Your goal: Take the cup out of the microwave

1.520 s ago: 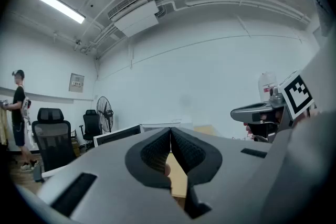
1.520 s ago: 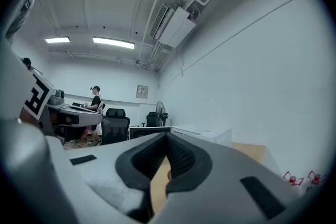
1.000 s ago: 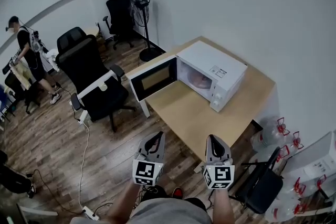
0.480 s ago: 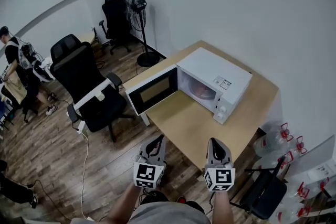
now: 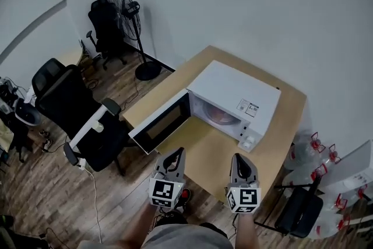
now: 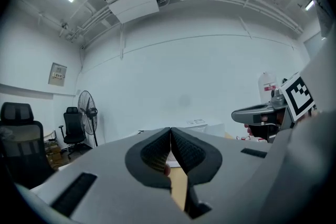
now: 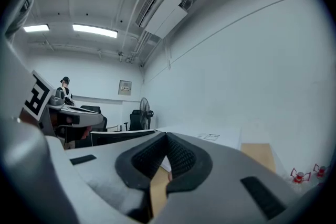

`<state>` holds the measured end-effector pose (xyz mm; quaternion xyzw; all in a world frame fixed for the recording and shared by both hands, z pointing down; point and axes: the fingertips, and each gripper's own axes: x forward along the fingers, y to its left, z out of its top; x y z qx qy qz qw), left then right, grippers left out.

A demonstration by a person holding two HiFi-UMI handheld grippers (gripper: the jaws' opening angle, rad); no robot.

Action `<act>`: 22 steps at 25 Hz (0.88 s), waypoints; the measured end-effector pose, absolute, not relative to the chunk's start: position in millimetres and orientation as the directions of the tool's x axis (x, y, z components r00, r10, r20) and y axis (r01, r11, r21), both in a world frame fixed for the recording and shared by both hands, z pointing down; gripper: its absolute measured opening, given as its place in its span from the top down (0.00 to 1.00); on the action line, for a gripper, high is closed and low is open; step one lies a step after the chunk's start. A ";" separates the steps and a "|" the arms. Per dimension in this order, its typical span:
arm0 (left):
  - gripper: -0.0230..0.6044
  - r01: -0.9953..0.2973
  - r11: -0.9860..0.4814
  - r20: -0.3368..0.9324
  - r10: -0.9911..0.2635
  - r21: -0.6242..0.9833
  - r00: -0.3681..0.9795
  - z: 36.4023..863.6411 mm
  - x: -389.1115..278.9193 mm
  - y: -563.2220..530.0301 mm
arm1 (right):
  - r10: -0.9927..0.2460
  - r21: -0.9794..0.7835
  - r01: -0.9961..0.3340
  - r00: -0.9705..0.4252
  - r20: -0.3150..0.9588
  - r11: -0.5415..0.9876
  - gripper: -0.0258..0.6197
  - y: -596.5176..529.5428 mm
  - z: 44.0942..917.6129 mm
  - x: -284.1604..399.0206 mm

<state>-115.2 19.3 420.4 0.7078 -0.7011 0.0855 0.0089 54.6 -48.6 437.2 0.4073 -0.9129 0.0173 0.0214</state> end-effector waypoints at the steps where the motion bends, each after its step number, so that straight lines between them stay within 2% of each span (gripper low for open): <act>1: 0.93 -0.994 -0.035 0.140 -0.990 -0.106 0.020 420.1 -119.1 9.1 | -0.754 -0.017 -0.756 -0.654 0.060 0.654 0.93 -55.7 437.9 51.1; 10: 0.93 -0.973 -0.214 0.169 -0.966 -0.086 0.197 430.9 -140.9 -65.7 | -0.842 -0.018 -0.847 -0.531 0.100 0.532 0.93 -101.4 448.9 29.0; 22: 0.93 -0.923 -0.379 0.220 -0.907 -0.057 0.359 470.3 -152.1 -145.7 | -0.909 -0.023 -0.923 -0.383 0.164 0.385 0.93 -146.6 486.3 17.6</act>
